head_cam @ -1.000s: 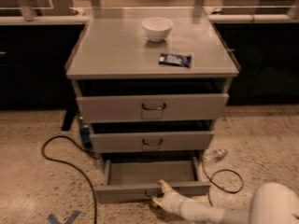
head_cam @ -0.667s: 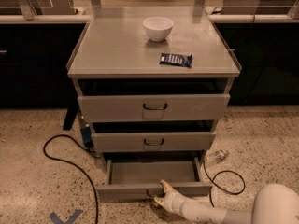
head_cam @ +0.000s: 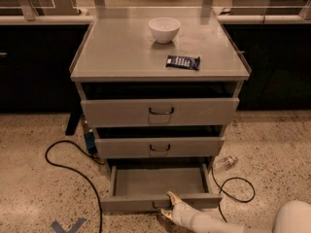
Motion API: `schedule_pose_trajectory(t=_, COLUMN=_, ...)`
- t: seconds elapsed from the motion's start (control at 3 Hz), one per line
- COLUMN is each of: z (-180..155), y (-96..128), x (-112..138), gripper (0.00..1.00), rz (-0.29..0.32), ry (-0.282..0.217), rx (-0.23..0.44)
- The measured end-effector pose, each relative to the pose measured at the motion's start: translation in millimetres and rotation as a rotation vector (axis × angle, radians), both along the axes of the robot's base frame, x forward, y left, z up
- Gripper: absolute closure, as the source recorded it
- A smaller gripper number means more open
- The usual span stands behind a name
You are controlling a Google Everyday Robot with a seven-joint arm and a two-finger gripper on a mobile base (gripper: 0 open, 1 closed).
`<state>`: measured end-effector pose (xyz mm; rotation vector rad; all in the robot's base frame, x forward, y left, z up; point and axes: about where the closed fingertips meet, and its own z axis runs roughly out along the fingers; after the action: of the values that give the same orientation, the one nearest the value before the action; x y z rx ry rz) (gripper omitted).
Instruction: Open bottom drawer
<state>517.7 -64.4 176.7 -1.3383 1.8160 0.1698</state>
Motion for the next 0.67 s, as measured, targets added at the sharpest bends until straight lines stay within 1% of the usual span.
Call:
schedule_pose_trajectory(t=0.33, z=-0.2, y=-4.2, x=-15.0, gripper=1.00, rz=0.007, ry=-0.007, rx=0.010)
schedule_pose_trajectory(t=0.67, z=3.1, y=-4.7, x=-16.9, gripper=1.00, rz=0.008, ry=-0.008, rx=0.010)
